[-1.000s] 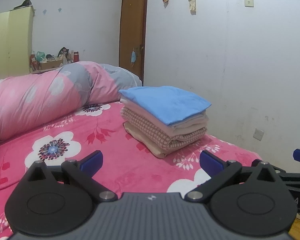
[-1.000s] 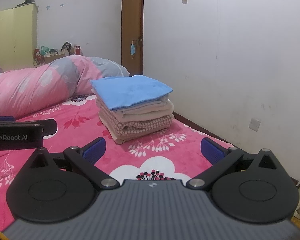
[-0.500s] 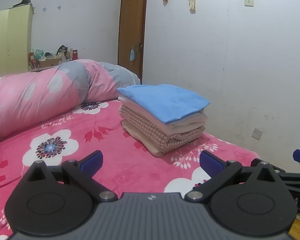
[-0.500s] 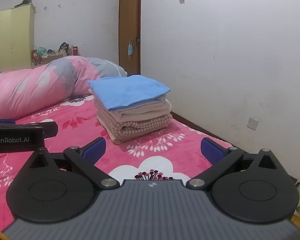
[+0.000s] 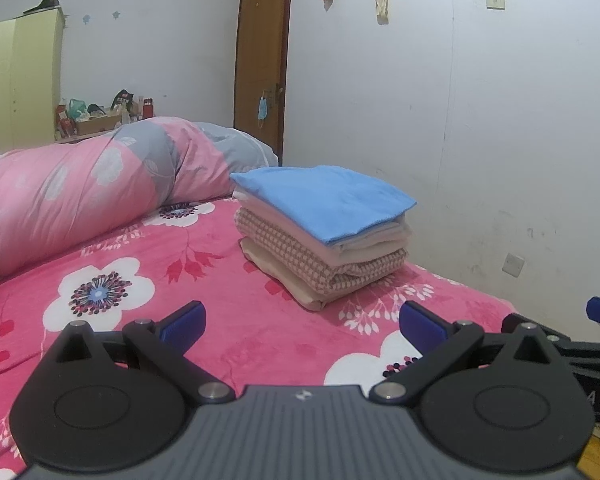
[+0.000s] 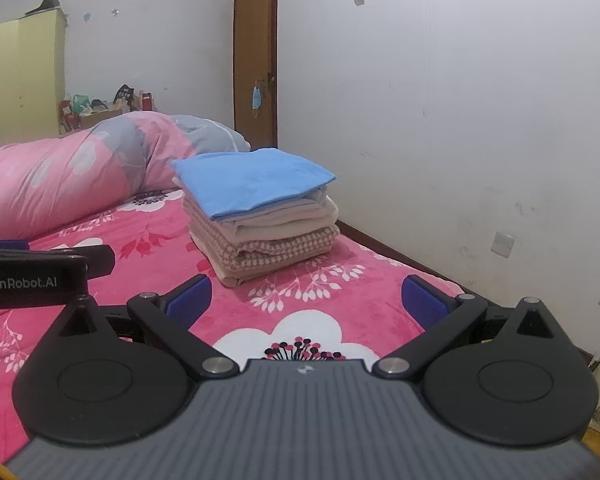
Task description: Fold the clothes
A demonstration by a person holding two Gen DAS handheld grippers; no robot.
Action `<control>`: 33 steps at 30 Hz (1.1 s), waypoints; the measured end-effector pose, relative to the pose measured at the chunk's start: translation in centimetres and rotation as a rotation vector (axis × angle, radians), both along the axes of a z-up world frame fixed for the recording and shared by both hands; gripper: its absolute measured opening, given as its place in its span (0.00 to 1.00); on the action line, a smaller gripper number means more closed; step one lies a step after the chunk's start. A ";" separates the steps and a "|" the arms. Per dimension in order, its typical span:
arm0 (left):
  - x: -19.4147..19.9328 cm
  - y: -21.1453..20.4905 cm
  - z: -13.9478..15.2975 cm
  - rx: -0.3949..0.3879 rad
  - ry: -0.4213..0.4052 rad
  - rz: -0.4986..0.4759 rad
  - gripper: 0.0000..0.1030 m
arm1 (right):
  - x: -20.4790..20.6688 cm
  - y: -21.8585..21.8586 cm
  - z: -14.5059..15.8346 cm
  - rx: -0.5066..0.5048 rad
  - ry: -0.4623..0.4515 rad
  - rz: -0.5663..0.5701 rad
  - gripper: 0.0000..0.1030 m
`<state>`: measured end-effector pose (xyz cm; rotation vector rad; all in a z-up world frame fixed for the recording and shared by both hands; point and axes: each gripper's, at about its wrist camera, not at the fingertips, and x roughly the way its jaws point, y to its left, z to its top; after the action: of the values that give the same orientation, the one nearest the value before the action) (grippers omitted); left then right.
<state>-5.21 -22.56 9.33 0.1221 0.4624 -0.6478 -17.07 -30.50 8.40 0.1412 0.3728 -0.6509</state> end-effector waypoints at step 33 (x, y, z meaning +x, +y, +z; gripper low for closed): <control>0.4 0.1 -0.4 0.007 0.010 0.010 1.00 | 0.1 0.0 -0.5 0.012 0.005 -0.004 0.99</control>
<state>-4.82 -22.46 8.96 0.1236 0.4745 -0.6373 -17.00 -30.49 7.90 0.1514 0.3809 -0.6533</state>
